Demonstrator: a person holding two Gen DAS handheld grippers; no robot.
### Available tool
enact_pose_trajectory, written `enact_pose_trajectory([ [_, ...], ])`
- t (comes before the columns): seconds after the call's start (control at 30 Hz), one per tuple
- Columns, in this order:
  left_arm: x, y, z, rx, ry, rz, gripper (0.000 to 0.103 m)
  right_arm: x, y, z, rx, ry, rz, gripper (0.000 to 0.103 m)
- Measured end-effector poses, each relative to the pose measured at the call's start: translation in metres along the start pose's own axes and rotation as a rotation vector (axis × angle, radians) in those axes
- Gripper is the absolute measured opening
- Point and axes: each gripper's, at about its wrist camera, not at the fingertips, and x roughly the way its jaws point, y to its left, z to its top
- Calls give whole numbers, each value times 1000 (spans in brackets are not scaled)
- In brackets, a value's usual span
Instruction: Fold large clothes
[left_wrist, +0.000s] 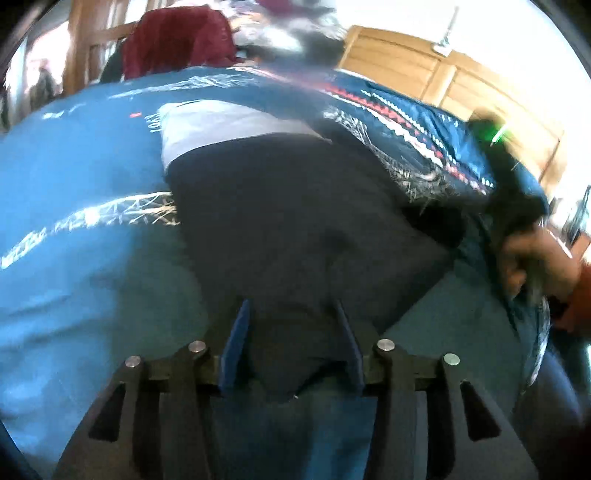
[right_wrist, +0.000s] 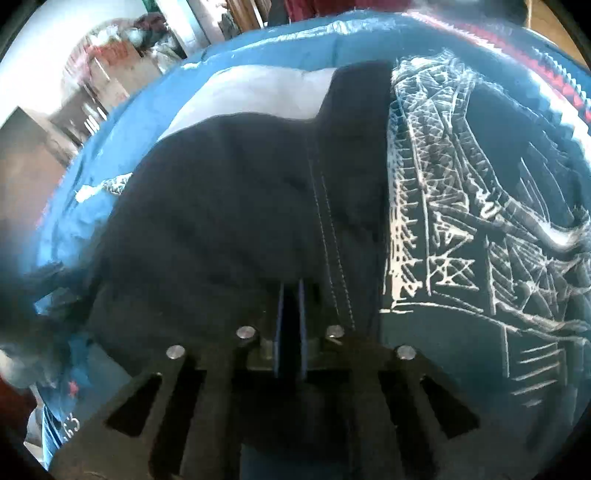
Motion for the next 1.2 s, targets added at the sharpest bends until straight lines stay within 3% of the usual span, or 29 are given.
enact_pose_trajectory([
  [0.07,-15,-2,-2,-17,-2,29,50,-28,8,2,-3,-30,-54,3],
  [0.1,-23,-5,-4,-24,-5,50,51,-54,19,-2,-48,-99,-68,8],
  [0.13,-31,-9,-7,-34,-5,71,56,-72,28,-8,-84,-143,-91,34],
  [0.17,-36,-11,-10,-41,0,98,60,-89,38,-16,-108,-176,-127,73],
  [0.23,-45,-19,-23,-66,8,148,65,-108,50,-43,-109,-210,-189,102],
  [0.33,-43,-27,-46,-114,25,229,66,-97,60,-90,-113,-134,-250,99],
  [0.47,-24,-27,-66,-174,47,274,69,-72,59,-125,-33,-62,-280,99],
  [0.57,-18,-33,-64,-166,64,263,90,-55,51,-134,29,-4,-294,100],
  [0.6,-15,-35,-64,-157,77,247,103,-55,48,-138,47,-11,-289,100],
  [0.77,-1,-44,-65,-91,132,305,103,-53,45,-138,58,-18,-289,103],
  [1.0,-1,-41,-68,-92,103,289,103,-54,47,-149,43,-89,-287,103],
  [1.2,-1,-40,-68,-85,101,287,103,-53,53,-150,65,-92,-319,103],
])
